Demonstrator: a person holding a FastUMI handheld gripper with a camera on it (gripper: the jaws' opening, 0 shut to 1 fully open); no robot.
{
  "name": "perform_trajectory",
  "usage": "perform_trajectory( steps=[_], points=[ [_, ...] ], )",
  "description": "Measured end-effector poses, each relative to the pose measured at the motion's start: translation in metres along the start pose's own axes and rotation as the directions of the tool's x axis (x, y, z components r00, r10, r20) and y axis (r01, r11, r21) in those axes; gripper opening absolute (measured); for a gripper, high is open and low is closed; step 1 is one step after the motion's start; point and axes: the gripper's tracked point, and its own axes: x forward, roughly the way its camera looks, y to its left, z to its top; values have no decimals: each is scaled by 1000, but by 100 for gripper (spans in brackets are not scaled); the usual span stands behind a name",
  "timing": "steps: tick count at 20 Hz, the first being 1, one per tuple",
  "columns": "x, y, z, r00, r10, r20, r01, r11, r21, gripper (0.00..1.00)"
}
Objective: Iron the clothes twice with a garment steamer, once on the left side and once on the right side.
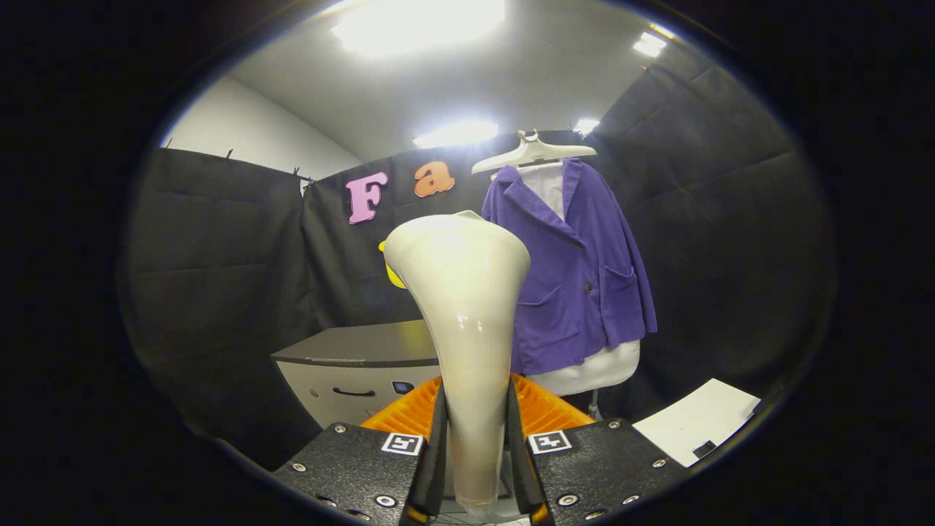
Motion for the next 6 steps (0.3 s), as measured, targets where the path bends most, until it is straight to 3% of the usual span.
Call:
perform_trajectory(
  steps=[6],
  points=[
    [-1,2,4,1000,1,0,-1,1000,4,38]
  ],
)
